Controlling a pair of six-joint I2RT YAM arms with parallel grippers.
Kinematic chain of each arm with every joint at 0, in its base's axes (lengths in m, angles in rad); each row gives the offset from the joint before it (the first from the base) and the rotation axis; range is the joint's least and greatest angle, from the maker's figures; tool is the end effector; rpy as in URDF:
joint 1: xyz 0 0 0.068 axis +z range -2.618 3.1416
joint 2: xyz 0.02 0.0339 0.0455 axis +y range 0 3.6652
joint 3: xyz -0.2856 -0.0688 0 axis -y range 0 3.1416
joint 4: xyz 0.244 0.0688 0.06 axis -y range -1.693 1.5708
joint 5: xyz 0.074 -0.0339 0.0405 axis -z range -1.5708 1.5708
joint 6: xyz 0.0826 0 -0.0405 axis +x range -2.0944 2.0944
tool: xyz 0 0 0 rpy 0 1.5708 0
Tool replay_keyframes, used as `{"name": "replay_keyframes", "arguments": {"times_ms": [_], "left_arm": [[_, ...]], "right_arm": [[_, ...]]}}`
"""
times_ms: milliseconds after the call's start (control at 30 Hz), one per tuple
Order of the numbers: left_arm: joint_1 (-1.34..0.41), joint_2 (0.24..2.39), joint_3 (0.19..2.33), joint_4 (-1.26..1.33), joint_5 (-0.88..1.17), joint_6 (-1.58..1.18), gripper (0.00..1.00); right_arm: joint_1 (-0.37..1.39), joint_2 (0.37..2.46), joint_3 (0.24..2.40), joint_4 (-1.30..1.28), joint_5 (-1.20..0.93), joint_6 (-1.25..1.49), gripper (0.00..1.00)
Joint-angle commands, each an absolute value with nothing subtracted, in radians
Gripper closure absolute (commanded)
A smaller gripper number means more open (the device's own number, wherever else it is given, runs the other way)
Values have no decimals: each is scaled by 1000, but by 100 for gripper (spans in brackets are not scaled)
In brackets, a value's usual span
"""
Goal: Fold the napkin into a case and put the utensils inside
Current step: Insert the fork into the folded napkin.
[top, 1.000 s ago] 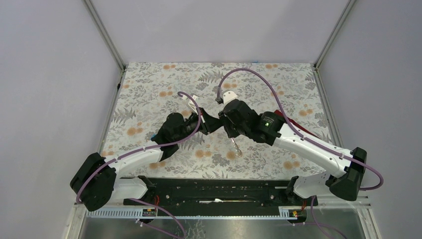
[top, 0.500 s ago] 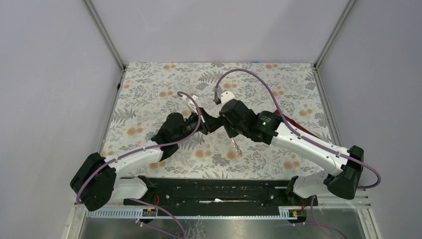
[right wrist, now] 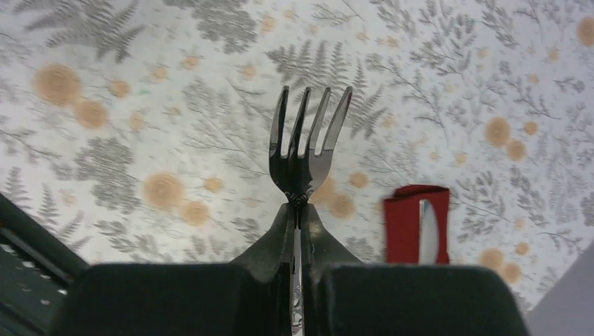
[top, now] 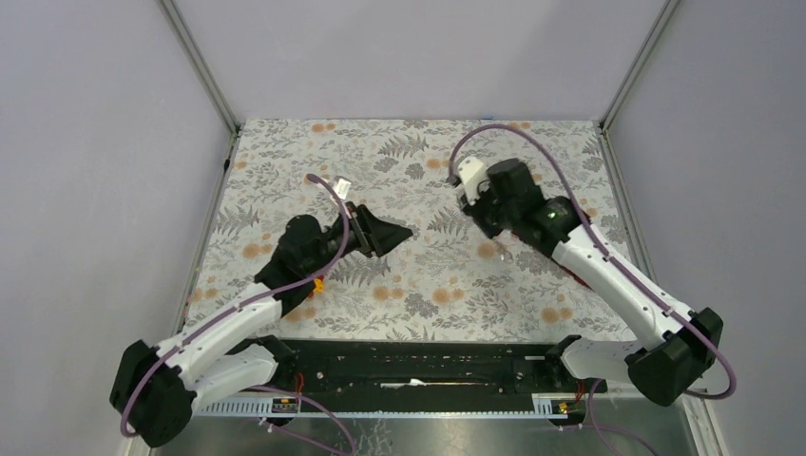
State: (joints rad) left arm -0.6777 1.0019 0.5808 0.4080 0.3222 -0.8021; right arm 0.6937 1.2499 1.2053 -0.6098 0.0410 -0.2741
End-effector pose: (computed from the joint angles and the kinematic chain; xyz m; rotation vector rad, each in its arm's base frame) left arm 0.1906 -0.1870 0.3071 0.1712 1.7628 -1.3736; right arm 0.2332 0.1896 0.3383 -1.0179 1.9851 0.1844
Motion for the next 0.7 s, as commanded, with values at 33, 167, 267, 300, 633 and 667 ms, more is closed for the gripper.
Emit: {"name": "replay_keyframes", "arguments": {"times_ms": [33, 167, 267, 300, 633, 667], "left_arm": [[-551, 876, 662, 164, 509, -670, 40], [-529, 861, 783, -59, 590, -479, 39], [-526, 845, 817, -145, 568, -389, 39], [-526, 834, 812, -145, 560, -375, 39], [-632, 817, 808, -232, 377, -211, 40], [-643, 816, 805, -238, 357, -204, 40]], "right_arm": [[377, 1277, 1215, -702, -236, -631, 100], [215, 1312, 1174, -694, -373, -830, 100], [154, 1373, 1188, -711, -394, -922, 100], [133, 1400, 1198, -721, -404, -952, 100], [26, 1582, 1243, -777, -457, -1129, 100], [22, 1592, 1244, -776, -459, -1136, 100]]}}
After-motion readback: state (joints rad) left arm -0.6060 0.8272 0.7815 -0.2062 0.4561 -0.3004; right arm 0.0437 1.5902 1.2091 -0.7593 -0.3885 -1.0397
